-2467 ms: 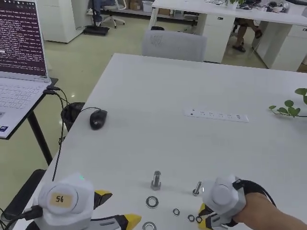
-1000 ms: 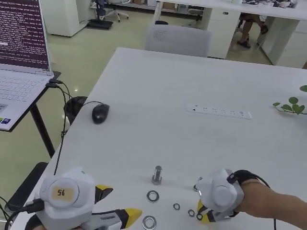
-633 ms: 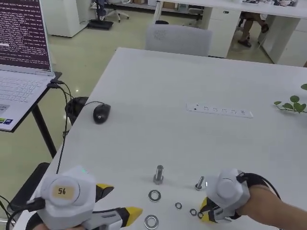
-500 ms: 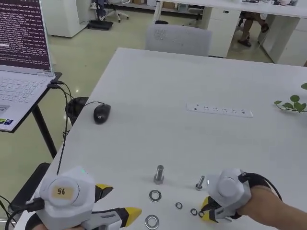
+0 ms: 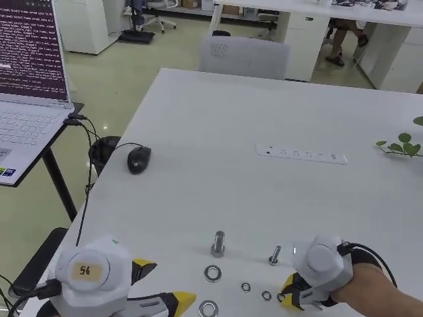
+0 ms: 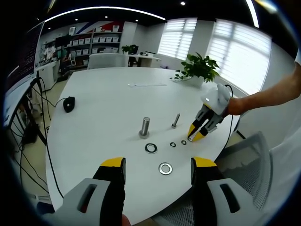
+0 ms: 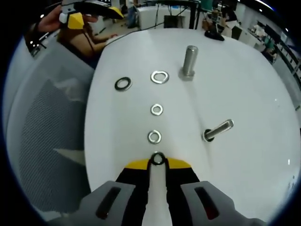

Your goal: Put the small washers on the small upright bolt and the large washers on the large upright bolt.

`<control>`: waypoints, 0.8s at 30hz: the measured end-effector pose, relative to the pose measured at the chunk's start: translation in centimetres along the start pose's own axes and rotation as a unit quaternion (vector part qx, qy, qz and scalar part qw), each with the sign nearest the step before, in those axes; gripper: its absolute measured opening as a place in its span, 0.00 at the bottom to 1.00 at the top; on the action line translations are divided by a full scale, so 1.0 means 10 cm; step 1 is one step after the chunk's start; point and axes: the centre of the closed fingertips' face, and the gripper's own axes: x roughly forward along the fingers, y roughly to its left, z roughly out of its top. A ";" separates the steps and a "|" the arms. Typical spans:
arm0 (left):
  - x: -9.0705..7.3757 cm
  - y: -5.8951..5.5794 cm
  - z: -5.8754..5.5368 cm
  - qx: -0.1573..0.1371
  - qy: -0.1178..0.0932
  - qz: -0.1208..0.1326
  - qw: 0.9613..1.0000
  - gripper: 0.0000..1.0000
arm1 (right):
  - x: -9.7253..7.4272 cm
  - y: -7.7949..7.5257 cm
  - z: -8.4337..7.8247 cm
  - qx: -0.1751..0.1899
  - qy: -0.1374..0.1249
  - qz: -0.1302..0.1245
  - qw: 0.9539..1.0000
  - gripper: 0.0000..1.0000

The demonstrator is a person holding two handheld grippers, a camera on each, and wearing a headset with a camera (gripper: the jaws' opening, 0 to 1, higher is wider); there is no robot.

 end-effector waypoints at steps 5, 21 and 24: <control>0.02 -0.01 0.00 0.002 0.002 -0.003 1.000 0.55 | -0.01 0.01 0.00 -0.026 0.006 0.006 1.000 0.14; 0.01 0.00 -0.02 0.000 0.002 0.000 1.000 0.55 | 0.02 0.03 0.01 -0.128 0.031 0.022 0.991 0.16; 0.00 0.00 -0.02 -0.001 0.001 0.001 1.000 0.55 | 0.03 0.03 0.00 -0.140 0.038 0.022 0.989 0.15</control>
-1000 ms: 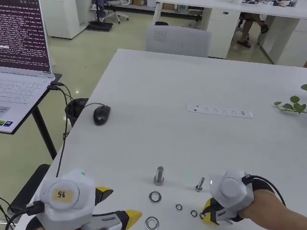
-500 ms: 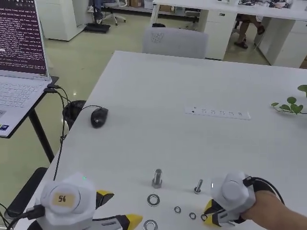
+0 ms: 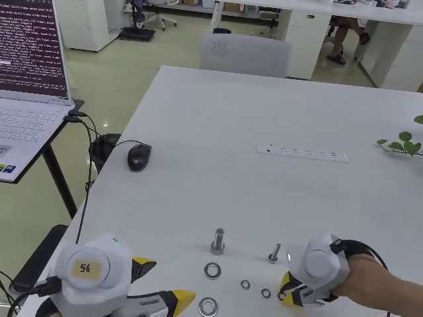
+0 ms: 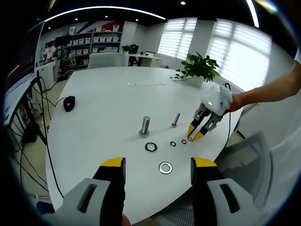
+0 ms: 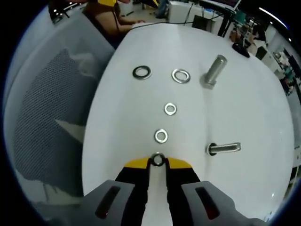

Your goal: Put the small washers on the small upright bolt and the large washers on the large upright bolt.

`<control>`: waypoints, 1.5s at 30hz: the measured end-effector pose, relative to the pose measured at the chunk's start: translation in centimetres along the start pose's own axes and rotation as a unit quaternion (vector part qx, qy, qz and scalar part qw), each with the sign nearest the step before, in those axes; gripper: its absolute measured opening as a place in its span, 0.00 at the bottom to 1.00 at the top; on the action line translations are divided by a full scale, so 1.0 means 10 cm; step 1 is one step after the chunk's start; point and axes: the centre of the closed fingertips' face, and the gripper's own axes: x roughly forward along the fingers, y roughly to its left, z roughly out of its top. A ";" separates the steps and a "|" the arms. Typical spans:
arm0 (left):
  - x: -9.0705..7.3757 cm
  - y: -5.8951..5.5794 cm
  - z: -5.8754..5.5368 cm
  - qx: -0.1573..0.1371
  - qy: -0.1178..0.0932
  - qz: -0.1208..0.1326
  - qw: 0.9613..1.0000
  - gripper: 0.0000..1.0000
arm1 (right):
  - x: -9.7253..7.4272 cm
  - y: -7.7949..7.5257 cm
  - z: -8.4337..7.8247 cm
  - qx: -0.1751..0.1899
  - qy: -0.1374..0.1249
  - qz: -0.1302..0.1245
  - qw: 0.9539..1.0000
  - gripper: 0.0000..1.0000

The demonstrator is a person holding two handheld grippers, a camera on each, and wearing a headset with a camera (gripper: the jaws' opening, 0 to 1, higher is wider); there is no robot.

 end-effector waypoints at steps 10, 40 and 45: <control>0.00 0.00 0.02 0.000 -0.004 0.001 1.000 0.55 | -0.02 -0.02 0.00 0.075 -0.027 -0.019 0.997 0.13; 0.01 0.00 0.04 0.000 -0.004 -0.002 1.000 0.55 | -0.64 -0.63 0.08 0.205 -0.116 -0.133 0.963 0.13; 0.02 -0.01 0.05 0.002 -0.003 -0.004 1.000 0.55 | -0.69 -0.75 0.19 0.195 -0.120 -0.141 0.963 0.13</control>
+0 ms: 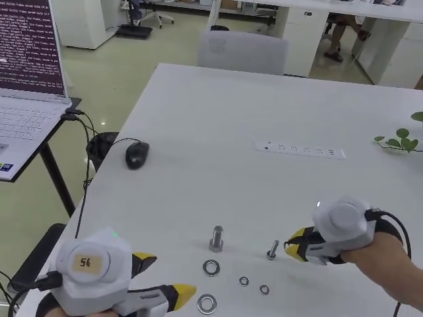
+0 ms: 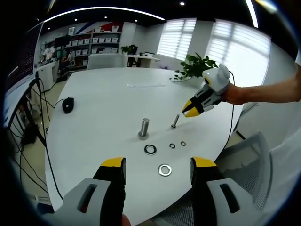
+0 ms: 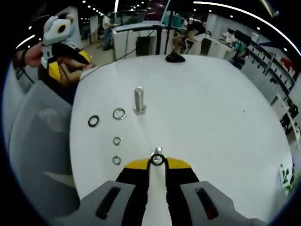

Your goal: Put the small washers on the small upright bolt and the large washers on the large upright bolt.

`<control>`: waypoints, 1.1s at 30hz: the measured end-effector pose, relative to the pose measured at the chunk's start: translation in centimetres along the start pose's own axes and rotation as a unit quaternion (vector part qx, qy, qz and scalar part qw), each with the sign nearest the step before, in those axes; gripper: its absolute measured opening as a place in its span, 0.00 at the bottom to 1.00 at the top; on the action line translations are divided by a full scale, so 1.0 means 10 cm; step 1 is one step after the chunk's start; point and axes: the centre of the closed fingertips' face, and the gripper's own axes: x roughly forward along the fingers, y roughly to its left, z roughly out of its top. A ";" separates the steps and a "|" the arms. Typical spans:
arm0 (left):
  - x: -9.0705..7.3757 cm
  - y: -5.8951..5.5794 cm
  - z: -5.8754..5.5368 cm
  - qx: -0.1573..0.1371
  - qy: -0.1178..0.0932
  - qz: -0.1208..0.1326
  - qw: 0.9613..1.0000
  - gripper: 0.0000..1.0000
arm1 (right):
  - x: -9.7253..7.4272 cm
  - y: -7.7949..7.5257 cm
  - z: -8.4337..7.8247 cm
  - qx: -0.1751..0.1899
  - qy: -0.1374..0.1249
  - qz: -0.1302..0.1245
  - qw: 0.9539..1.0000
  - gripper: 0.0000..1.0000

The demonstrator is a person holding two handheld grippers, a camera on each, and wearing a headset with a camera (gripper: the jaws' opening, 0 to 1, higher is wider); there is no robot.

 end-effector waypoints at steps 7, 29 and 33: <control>-0.01 0.01 0.01 0.000 -0.001 0.001 1.000 0.55 | 0.10 -0.04 0.08 -0.011 0.010 0.006 1.000 0.13; 0.00 0.02 0.01 -0.002 -0.001 0.002 1.000 0.55 | 0.16 -0.02 0.03 -0.031 0.036 0.021 0.999 0.13; -0.02 0.04 0.00 -0.004 0.000 0.004 1.000 0.55 | 0.18 -0.01 0.02 -0.036 0.039 0.022 0.998 0.13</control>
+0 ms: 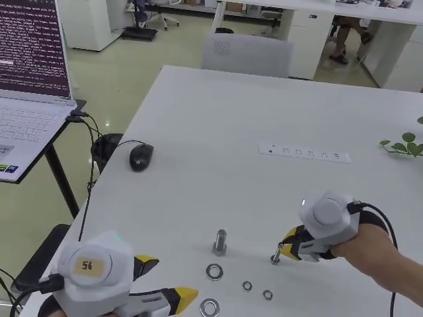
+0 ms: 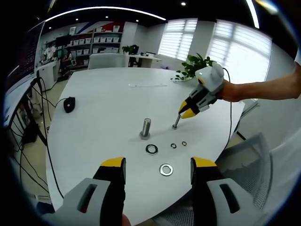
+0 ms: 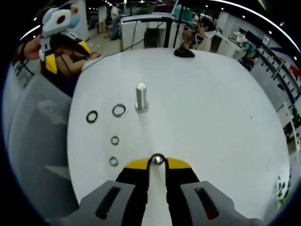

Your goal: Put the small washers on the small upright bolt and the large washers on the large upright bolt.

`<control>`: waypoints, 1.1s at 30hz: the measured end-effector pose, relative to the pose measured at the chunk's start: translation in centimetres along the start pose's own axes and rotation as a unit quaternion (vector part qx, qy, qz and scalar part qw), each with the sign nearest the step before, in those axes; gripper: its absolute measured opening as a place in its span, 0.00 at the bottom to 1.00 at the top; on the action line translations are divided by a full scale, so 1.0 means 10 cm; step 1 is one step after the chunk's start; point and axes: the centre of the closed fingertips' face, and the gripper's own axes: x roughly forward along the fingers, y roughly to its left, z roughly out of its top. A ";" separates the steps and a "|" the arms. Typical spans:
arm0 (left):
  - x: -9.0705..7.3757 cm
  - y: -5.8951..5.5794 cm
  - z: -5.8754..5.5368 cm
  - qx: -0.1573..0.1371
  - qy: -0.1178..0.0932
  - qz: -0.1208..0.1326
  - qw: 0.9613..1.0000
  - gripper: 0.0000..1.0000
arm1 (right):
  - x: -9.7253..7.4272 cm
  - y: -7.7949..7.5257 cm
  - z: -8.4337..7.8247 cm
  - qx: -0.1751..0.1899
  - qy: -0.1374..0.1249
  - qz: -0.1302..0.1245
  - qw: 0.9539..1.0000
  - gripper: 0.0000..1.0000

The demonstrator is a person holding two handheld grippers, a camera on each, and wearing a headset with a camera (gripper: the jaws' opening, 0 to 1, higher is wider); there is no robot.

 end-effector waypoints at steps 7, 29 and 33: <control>-0.01 0.01 -0.01 -0.003 0.000 0.002 1.000 0.55 | 0.01 0.01 0.02 -0.007 0.008 0.001 1.000 0.13; -0.01 0.02 -0.03 -0.003 0.001 0.003 1.000 0.55 | 0.19 0.04 -0.10 -0.014 0.041 0.010 0.999 0.14; -0.01 0.02 -0.04 -0.003 0.003 0.003 1.000 0.55 | 0.28 0.04 -0.15 -0.005 0.048 0.015 0.999 0.14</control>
